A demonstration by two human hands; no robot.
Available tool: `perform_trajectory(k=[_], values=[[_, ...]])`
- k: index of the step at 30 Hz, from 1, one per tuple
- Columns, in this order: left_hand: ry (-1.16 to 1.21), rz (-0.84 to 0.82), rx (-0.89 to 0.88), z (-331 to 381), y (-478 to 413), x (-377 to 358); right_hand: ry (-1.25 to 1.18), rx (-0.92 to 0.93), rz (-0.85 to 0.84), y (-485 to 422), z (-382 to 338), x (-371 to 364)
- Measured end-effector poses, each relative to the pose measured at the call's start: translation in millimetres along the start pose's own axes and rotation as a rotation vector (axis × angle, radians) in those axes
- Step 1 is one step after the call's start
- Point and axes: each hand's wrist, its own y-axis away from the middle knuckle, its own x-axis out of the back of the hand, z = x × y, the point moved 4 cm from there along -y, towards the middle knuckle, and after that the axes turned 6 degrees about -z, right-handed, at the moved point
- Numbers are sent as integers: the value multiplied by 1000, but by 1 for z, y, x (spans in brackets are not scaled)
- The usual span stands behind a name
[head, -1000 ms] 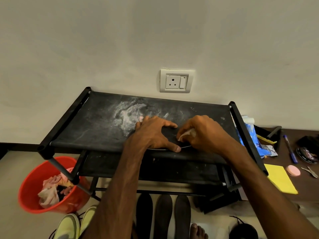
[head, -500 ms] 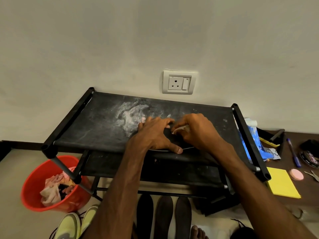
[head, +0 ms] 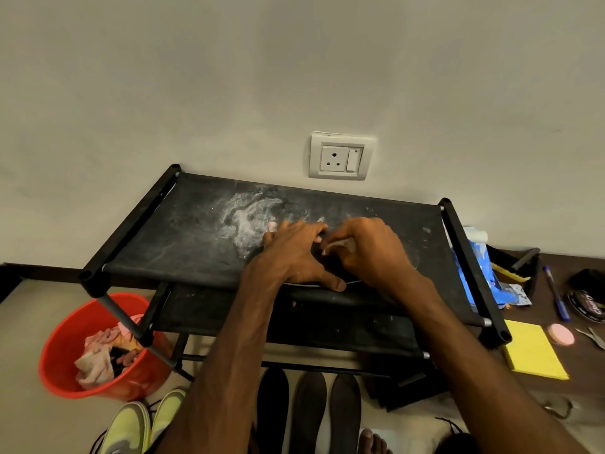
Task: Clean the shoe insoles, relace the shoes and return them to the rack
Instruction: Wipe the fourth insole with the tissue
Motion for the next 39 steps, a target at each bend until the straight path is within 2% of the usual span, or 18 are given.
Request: perform_trajectory(k=[3, 7, 10, 12, 14, 16, 18, 22, 26, 30, 34, 39], values=[[16, 16, -6, -1, 0, 1, -56, -26, 26, -5, -2, -3], [28, 12, 6, -4, 0, 1, -91, 63, -136, 5, 4, 8], [44, 24, 7, -3, 1, 1, -62, -4, -231, 19, 17, 24], [45, 35, 10, -3, 2, 2, 20, -126, -166, 27, 34, 37], [36, 40, 8, -3, 3, 2, 73, -237, -6, 34, 51, 50], [25, 43, 3, -3, 3, 3, -20, -278, 164, 41, 65, 59], [21, 51, 5, -1, 4, 6, -152, -312, 256, 45, 72, 63], [20, 79, 28, -2, 7, 12, -196, -368, 267, 45, 80, 60], [-34, 38, 39, -4, 9, 11, -241, -369, 339, 44, 83, 62], [-74, 86, -15, 12, 3, 6, -285, -356, 370, 46, 80, 63], [-73, 146, -117, 35, -2, -2, -306, -335, 322, 45, 81, 63], [-200, 215, -190, 58, -11, -19, -272, -362, 214, 46, 87, 63]])
